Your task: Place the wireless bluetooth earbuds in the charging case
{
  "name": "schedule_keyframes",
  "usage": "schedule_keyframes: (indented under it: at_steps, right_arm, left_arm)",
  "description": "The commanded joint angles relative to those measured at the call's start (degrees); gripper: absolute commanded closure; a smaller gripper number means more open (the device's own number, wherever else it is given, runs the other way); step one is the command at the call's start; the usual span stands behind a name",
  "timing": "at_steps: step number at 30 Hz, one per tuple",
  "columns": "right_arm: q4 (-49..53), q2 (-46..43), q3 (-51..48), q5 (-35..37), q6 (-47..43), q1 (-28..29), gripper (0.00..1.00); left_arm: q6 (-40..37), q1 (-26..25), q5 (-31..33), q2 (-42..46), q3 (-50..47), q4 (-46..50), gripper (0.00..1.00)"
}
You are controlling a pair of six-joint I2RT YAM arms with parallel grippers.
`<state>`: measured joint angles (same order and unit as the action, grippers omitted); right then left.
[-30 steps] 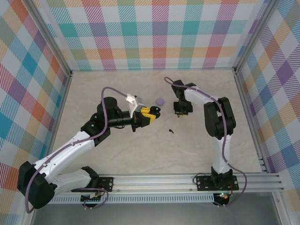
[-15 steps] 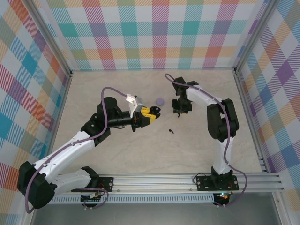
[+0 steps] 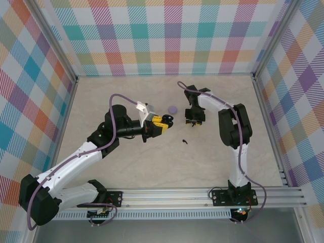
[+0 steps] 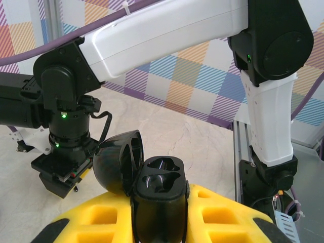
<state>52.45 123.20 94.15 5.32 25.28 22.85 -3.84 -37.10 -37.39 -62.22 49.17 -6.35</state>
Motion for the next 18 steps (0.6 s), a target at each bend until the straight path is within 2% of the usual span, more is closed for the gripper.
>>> schedule_keyframes:
  at_steps: [1, 18]
  right_arm:
    - [2.0, 1.1, 2.1, 0.7, 1.6, -0.3, 0.64]
    - [2.9, 4.5, 5.0, 2.7, 2.0, -0.2, 0.67]
  left_arm:
    - [0.4, -1.0, -0.2, -0.1, 1.2, -1.2, 0.92]
    - [0.7, -1.0, -0.3, 0.0, 1.2, -1.5, 0.92]
